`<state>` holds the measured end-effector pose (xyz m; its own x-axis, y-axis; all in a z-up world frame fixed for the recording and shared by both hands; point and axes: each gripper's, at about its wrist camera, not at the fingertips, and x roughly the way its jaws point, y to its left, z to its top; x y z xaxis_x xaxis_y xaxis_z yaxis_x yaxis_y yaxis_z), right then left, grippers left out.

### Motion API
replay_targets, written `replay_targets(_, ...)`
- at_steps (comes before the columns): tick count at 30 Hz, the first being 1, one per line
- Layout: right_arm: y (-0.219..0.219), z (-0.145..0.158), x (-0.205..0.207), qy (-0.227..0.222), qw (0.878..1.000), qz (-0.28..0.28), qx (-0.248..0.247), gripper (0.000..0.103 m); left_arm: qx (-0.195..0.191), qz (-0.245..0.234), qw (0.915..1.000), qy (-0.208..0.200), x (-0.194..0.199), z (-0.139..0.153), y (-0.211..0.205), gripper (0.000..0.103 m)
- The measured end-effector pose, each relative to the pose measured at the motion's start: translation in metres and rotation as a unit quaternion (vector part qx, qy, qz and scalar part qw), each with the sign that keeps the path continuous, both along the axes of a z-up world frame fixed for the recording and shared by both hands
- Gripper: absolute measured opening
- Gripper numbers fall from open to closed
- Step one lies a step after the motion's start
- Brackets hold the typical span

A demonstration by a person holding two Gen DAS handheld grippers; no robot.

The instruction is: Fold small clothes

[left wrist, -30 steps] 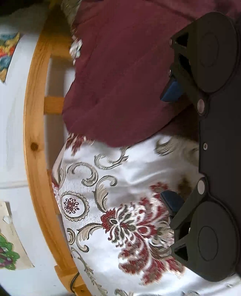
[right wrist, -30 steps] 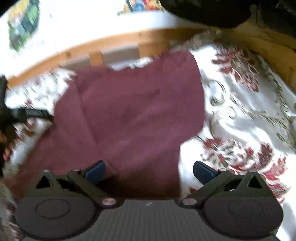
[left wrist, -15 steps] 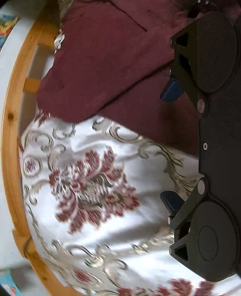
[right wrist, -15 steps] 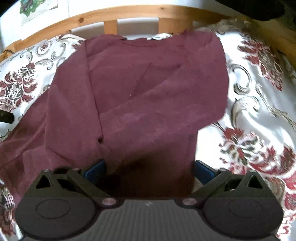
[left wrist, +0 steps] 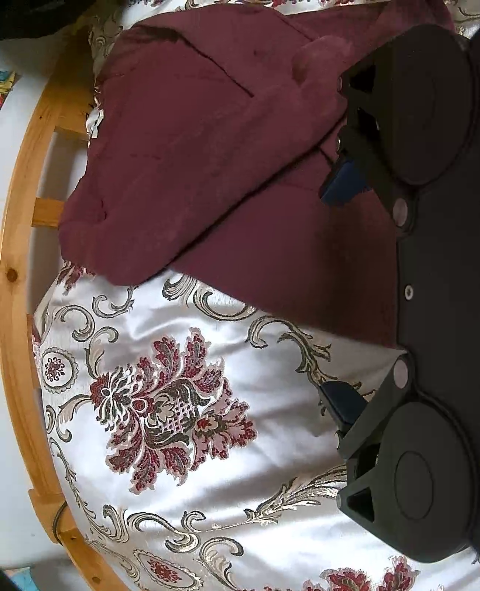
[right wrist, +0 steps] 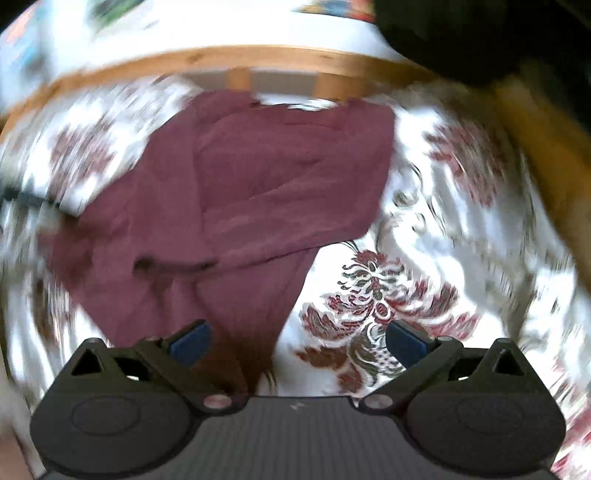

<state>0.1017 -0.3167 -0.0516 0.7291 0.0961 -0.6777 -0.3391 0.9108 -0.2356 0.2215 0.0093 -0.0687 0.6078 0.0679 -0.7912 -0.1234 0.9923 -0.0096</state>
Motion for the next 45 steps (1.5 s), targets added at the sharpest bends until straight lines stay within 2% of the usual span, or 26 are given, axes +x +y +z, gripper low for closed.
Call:
replay_targets(3, 0.025, -0.017, -0.011, 0.008, 0.996, 0.055, -0.069, 0.103, -0.005, 0.002, 1.0000, 0.006, 0.003, -0.002, 0.001, 0.102)
replay_targets(8, 0.069, -0.055, -0.013, 0.026, 0.980, 0.115, -0.159, 0.103, -0.003, 0.002, 0.9999, 0.014, 0.004, -0.005, 0.001, 0.102)
replay_targets(11, 0.089, -0.074, -0.011, 0.002, 0.971, 0.120, -0.208, 0.103, -0.004, 0.003, 0.9999, 0.016, 0.005, -0.006, 0.002, 0.102)
replay_targets(18, 0.092, -0.081, -0.002, -0.032, 0.972, 0.103, -0.209, 0.102, -0.010, -0.009, 0.9999, 0.009, 0.004, -0.004, 0.000, 0.102)
replay_targets(20, 0.090, -0.079, 0.000, -0.028, 0.973, 0.110, -0.199, 0.094, -0.024, -0.022, 0.9994, -0.008, 0.001, 0.002, 0.000, 0.102)
replay_targets(22, 0.088, -0.075, 0.001, -0.017, 0.979, 0.107, -0.171, 0.074, -0.045, -0.046, 0.9969, -0.045, -0.006, 0.014, 0.000, 0.102)
replay_targets(23, 0.085, -0.071, 0.002, -0.008, 0.983, 0.104, -0.151, 0.069, -0.055, -0.061, 0.9946, -0.064, -0.010, 0.020, 0.000, 0.102)
replay_targets(25, 0.081, -0.068, 0.002, 0.002, 0.987, 0.095, -0.130, 0.051, -0.069, -0.096, 0.9880, -0.100, -0.020, 0.033, -0.002, 0.102)
replay_targets(26, 0.078, -0.066, 0.002, 0.005, 0.989, 0.089, -0.120, 0.048, -0.069, -0.112, 0.9846, -0.115, -0.024, 0.038, -0.004, 0.102)
replay_targets(28, 0.073, -0.061, 0.004, 0.007, 0.992, 0.080, -0.099, 0.028, -0.059, -0.131, 0.9805, -0.134, -0.031, 0.044, -0.008, 0.102)
replay_targets(31, 0.058, -0.043, 0.008, -0.006, 0.998, 0.049, -0.035, 0.011, -0.043, -0.143, 0.9779, -0.146, -0.037, 0.047, -0.013, 0.102)
replay_targets(35, 0.030, -0.021, 0.013, -0.033, 0.998, -0.008, 0.056, 0.009, -0.039, -0.165, 0.9745, -0.147, -0.040, 0.046, -0.020, 0.102)
replay_targets(38, 0.011, -0.012, 0.018, -0.046, 0.992, -0.039, 0.107, 0.008, -0.030, -0.210, 0.9648, -0.155, -0.048, 0.045, -0.031, 0.102)
replay_targets(40, 0.004, -0.008, 0.019, -0.053, 0.989, -0.051, 0.125, 0.008, -0.010, -0.253, 0.9541, -0.160, -0.055, 0.042, -0.045, 0.102)
replay_targets(42, -0.001, -0.006, 0.021, -0.057, 0.987, -0.056, 0.140, 0.008, 0.024, -0.302, 0.9397, -0.158, -0.063, 0.036, -0.064, 0.102)
replay_targets(45, -0.001, -0.004, 0.019, -0.062, 0.985, -0.057, 0.147, 0.008, 0.092, -0.375, 0.9105, -0.149, -0.077, 0.019, -0.097, 0.102)
